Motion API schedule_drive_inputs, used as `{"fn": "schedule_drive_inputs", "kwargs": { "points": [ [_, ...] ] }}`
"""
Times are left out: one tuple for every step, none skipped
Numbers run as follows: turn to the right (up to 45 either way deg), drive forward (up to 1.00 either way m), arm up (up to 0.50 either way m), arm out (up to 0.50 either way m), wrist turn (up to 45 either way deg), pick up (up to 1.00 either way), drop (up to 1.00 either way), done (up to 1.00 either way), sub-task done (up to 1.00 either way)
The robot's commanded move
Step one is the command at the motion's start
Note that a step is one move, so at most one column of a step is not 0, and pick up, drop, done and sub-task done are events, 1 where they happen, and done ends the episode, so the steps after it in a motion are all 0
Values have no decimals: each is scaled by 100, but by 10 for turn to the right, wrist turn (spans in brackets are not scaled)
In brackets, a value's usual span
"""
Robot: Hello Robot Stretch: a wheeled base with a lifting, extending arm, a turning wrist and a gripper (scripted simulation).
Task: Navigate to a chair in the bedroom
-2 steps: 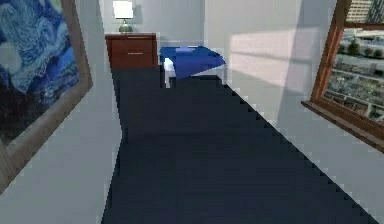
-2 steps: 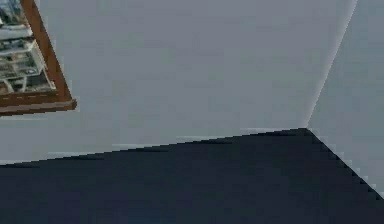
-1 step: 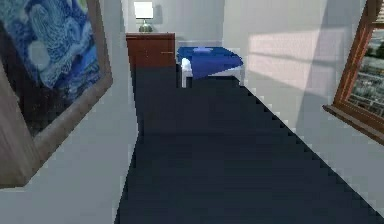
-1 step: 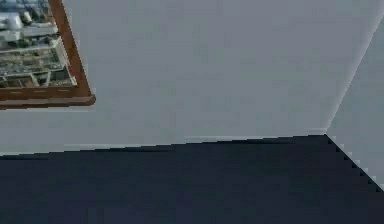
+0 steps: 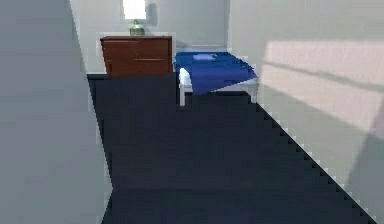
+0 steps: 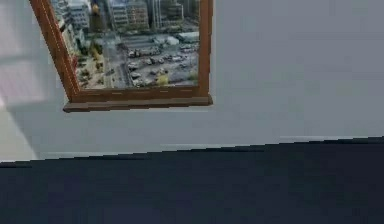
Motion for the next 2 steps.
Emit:
{"fn": "schedule_drive_inputs", "kwargs": {
  "points": [
    [-30, 0, 0, 0, 0, 0, 0, 0, 0],
    [0, 100, 0, 0, 0, 0, 0, 0, 0]
  ]
}}
